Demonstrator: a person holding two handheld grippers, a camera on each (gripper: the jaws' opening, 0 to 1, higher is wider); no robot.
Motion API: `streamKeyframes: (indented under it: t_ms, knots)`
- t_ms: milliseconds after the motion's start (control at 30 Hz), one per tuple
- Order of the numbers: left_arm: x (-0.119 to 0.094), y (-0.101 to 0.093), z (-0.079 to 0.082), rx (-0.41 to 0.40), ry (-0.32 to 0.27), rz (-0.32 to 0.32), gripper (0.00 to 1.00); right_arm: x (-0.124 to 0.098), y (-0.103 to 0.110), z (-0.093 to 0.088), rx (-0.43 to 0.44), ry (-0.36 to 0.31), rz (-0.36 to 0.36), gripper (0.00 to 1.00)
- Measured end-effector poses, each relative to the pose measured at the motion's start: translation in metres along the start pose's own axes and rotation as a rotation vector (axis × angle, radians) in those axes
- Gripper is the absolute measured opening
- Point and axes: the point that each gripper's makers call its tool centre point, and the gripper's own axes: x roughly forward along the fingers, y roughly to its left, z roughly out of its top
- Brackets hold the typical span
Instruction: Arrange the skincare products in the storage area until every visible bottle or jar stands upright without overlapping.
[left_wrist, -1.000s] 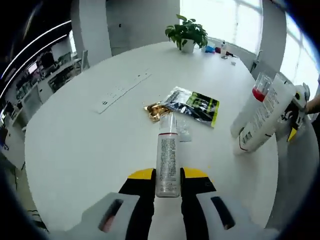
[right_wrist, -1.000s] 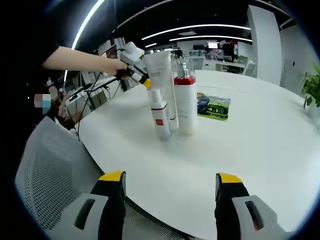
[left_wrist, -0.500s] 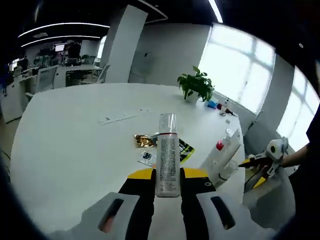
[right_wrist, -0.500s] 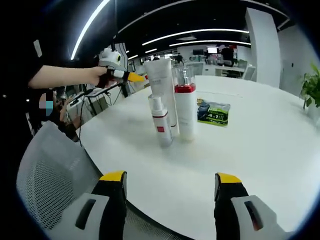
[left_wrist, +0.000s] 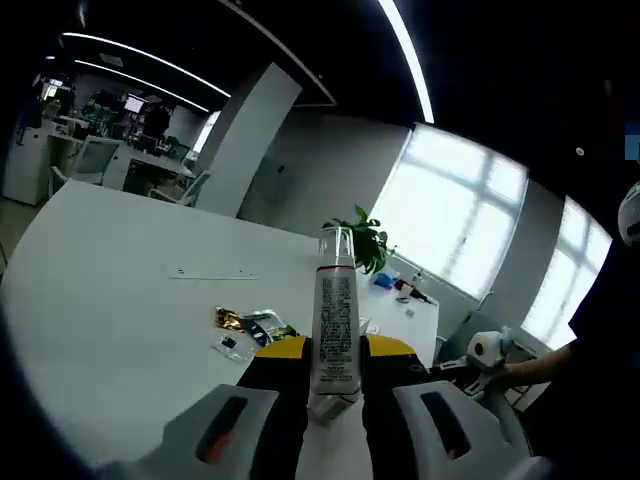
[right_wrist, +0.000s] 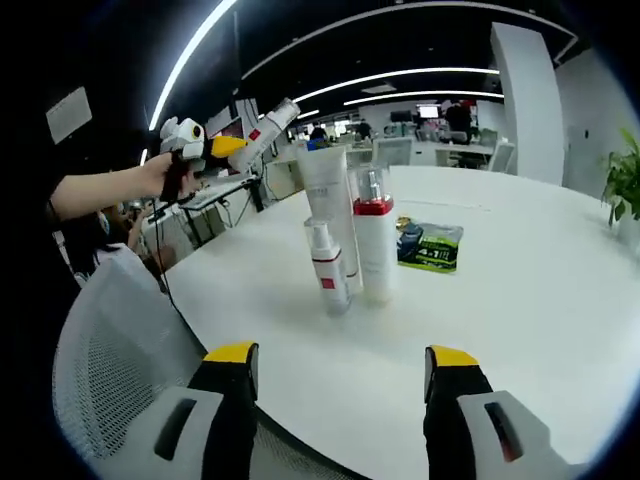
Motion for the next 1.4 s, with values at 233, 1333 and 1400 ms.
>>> streamKeyframes:
  t_ms: [233,1333,1400]
  knots:
    - [-0.01,-0.043,0.014,-0.026,-0.084,-0.091,0.23,-0.016,0.024,0.055,-0.001,-0.134,0.1,0.63]
    - [-0.029,-0.186,-0.032,0.0,-0.066,-0.45,0.23,-0.054,0.166,0.179,0.102,-0.397,0.63,0.37]
    - [-0.029,-0.189,-0.037,0.007,-0.053,-0.456,0.23,-0.055,0.166,0.178,0.104,-0.39,0.646,0.31]
